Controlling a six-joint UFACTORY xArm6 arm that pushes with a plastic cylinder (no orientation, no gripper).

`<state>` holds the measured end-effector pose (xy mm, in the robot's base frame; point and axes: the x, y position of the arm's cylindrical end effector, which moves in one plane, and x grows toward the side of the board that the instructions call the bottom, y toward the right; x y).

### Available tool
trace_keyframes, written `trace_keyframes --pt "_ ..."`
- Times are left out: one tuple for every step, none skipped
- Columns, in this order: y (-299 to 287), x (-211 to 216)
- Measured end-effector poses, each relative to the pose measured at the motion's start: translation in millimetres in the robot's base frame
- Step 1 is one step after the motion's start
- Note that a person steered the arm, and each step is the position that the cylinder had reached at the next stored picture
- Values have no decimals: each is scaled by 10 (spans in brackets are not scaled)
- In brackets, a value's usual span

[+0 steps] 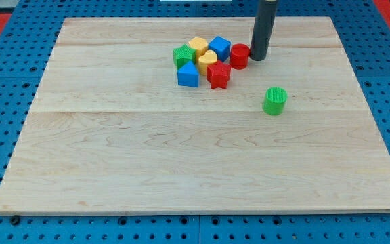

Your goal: Move the green circle up a bit

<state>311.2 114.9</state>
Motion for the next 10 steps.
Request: trace_keyframes --pt "-14 0" --pt "-2 31" --pt "229 364" --pt "429 711" --pt "610 953" --pt "623 1368" --pt "387 1580" --pt "96 1541" --pt "50 1435" --pt "56 1430"
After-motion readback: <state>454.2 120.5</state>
